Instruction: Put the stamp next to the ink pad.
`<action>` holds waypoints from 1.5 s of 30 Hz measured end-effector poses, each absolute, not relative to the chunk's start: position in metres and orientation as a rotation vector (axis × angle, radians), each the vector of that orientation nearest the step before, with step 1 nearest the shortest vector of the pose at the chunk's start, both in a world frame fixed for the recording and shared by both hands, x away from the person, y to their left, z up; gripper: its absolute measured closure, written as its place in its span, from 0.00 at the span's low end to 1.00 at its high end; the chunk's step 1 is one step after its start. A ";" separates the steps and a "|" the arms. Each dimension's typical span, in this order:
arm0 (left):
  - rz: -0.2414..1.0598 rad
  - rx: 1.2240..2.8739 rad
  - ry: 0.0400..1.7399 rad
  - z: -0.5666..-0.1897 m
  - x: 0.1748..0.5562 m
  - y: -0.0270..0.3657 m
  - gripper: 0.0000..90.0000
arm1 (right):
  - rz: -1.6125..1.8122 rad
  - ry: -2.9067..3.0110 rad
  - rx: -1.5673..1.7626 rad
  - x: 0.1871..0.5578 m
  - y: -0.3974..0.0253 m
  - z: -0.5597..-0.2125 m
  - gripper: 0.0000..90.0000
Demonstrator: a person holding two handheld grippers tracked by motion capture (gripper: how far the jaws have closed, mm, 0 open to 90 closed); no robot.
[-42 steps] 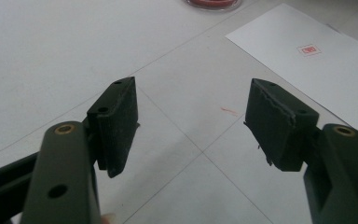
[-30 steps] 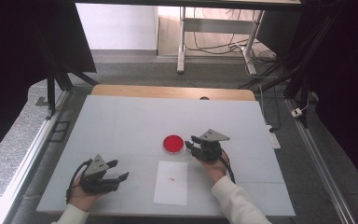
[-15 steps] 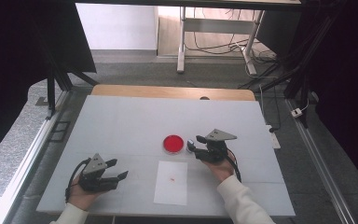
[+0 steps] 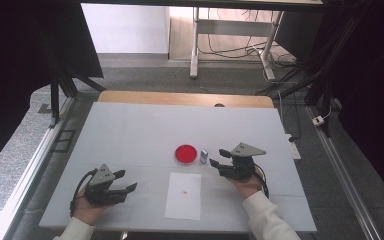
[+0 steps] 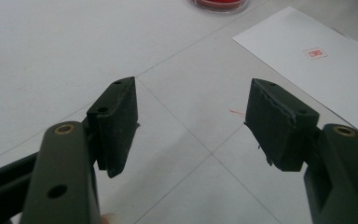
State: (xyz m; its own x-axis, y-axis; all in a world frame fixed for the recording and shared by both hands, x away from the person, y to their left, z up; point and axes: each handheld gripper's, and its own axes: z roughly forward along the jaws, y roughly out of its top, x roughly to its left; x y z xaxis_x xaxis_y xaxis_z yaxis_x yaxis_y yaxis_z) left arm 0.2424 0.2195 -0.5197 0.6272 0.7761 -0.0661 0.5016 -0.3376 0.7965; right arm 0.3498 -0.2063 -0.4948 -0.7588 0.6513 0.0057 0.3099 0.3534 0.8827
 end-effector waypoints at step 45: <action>0.438 2.008 1.009 -0.523 0.240 0.223 0.38 | 1.251 2.224 0.803 0.277 -0.309 -0.507 0.47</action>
